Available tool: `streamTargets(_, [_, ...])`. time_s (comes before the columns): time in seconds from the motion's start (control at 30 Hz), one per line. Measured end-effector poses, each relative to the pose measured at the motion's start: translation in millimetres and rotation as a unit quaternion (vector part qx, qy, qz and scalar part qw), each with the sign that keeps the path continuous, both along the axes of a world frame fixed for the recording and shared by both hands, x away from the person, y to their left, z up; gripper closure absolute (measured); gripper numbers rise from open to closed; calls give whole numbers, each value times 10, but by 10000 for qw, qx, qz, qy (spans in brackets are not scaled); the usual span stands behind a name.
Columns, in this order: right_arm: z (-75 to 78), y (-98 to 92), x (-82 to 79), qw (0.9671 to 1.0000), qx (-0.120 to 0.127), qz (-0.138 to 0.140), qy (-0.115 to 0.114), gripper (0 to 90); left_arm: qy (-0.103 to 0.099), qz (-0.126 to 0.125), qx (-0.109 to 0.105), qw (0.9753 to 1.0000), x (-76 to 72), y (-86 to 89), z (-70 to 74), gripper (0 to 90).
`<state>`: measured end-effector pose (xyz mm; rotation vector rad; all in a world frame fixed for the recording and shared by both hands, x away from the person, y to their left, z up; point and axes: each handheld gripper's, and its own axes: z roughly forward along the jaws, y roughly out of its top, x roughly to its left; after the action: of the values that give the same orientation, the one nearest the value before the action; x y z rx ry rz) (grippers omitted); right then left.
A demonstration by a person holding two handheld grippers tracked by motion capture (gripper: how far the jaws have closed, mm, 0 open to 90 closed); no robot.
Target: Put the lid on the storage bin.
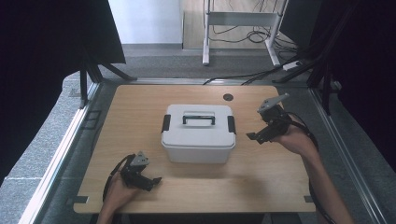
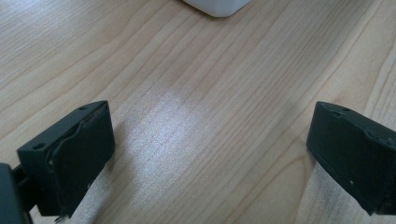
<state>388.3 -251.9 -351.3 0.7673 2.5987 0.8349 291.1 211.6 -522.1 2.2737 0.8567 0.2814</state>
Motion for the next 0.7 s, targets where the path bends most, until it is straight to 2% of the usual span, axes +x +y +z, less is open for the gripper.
streamTargets(0.13, [-202, -93, -107, 9997, 187, -168, 14, 0, -1, 1, 9, 10000, -1, 0, 0, 9])
streamTargets(0.3, [-529, -168, -239, 9981, 486, -375, -2, 0, 8, 17, 8, 10000, -3, -1, 1, 9])
streamTargets(0.4, [-721, -184, -312, 9974, 535, -488, -57, 0, 7, 38, -3, 10000, -4, -4, 0, 9])
streamTargets(0.5, [-897, -179, -383, 9970, 473, -598, -154, 0, 8, 40, 4, 10000, -5, -3, 0, 9])
streamTargets(0.7, [-1253, -175, -515, 9943, 689, -803, -134, 0, 4, 62, -10, 10000, -7, -6, -1, 9])
